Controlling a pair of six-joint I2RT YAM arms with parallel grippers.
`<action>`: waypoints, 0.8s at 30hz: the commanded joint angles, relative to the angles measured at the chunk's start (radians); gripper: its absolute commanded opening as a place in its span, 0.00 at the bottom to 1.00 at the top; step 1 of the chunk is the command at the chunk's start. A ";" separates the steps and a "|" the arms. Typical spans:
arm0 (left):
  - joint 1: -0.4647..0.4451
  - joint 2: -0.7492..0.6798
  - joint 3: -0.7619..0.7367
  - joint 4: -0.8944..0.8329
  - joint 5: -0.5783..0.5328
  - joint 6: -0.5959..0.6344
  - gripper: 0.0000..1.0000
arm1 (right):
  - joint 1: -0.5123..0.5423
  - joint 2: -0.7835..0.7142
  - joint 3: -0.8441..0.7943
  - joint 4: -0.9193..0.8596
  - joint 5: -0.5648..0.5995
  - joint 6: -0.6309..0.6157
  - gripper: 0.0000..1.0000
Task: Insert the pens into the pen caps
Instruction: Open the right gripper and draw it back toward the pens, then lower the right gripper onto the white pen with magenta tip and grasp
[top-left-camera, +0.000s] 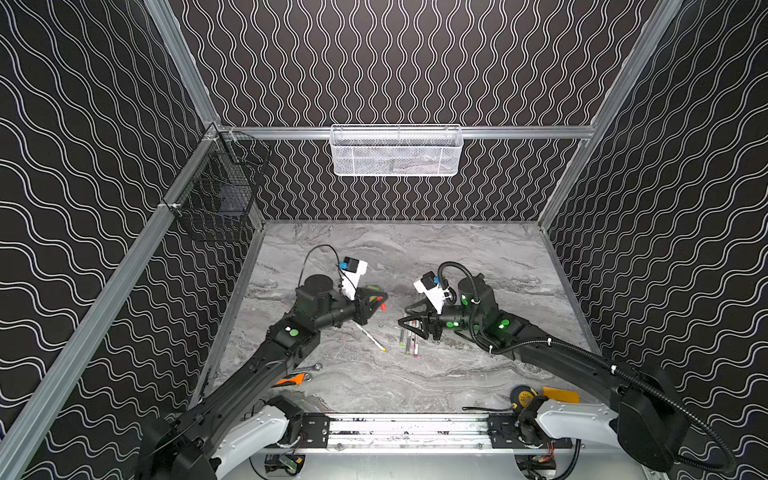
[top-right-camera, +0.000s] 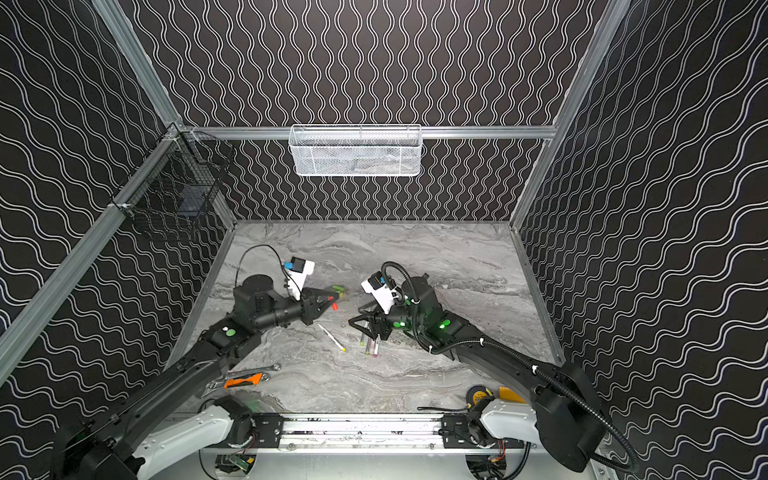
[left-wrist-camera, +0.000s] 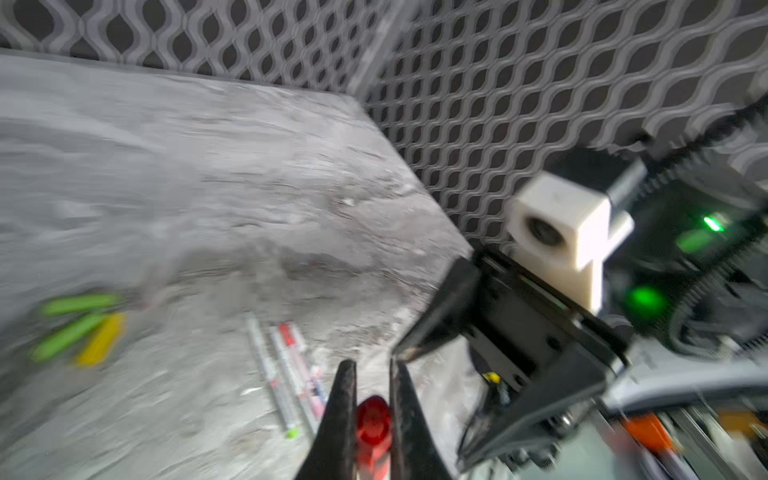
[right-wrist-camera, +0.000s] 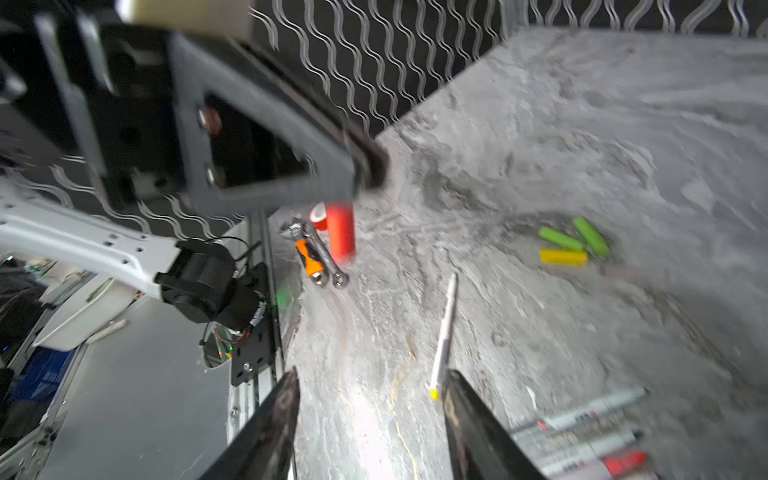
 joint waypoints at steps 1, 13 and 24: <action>0.071 -0.018 0.043 -0.236 -0.101 0.077 0.00 | -0.001 0.038 0.008 -0.136 0.172 0.071 0.57; 0.129 -0.099 0.135 -0.465 -0.136 0.205 0.00 | 0.076 0.393 0.210 -0.508 0.542 0.269 0.50; 0.137 -0.112 0.113 -0.450 -0.123 0.203 0.00 | 0.101 0.478 0.249 -0.572 0.630 0.299 0.42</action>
